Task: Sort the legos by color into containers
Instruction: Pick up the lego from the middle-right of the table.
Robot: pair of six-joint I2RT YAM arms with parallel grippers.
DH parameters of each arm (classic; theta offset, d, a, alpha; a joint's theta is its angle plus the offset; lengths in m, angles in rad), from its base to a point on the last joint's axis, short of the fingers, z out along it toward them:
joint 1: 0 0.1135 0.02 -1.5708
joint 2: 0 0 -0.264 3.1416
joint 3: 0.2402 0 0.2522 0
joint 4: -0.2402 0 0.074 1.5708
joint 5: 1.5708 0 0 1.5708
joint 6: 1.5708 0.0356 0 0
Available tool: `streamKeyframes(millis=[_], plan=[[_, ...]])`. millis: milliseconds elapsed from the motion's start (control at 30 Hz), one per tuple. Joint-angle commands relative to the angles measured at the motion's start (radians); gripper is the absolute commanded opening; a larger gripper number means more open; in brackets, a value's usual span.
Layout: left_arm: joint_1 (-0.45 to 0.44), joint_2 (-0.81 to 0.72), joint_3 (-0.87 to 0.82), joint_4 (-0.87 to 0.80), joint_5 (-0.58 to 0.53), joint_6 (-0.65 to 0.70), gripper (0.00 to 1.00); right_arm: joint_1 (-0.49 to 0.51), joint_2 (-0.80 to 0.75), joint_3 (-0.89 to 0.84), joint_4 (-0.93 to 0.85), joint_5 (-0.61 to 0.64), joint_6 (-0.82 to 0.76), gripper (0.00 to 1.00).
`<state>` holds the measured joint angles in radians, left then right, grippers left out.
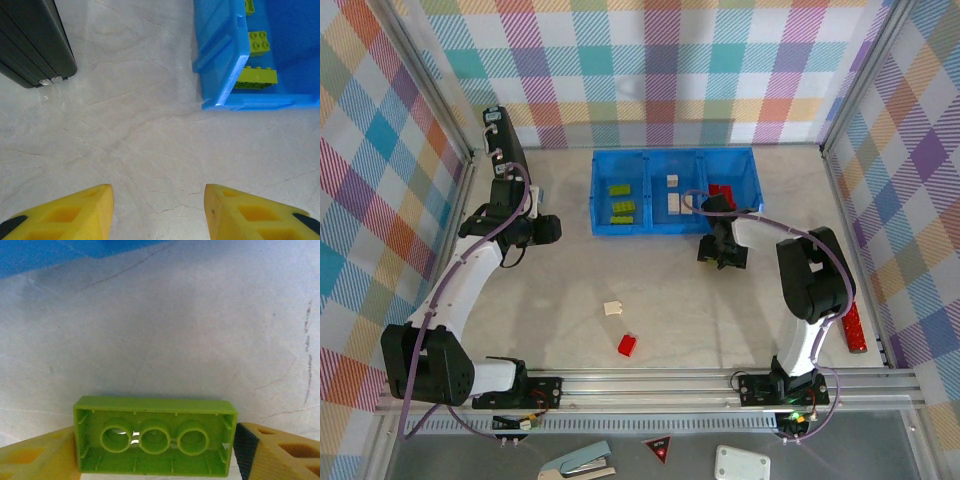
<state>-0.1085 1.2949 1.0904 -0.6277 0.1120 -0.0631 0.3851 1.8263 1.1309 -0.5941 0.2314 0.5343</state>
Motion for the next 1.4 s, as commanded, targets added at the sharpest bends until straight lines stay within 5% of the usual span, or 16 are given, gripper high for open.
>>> streamKeyframes(millis=[0, 833, 1367], plan=[[0.010, 0.001, 0.003, -0.007, -0.003, -0.006, 0.51, -0.009, 0.036, 0.012, 0.013, 0.016, -0.009, 0.75], [0.010, -0.008, 0.005, -0.009, -0.002, -0.006, 0.51, 0.013, -0.057, 0.024, -0.048, -0.005, -0.021, 0.65], [0.010, -0.027, -0.004, -0.007, 0.003, -0.007, 0.51, 0.282, 0.023, 0.327, -0.200, 0.024, -0.064, 0.61]])
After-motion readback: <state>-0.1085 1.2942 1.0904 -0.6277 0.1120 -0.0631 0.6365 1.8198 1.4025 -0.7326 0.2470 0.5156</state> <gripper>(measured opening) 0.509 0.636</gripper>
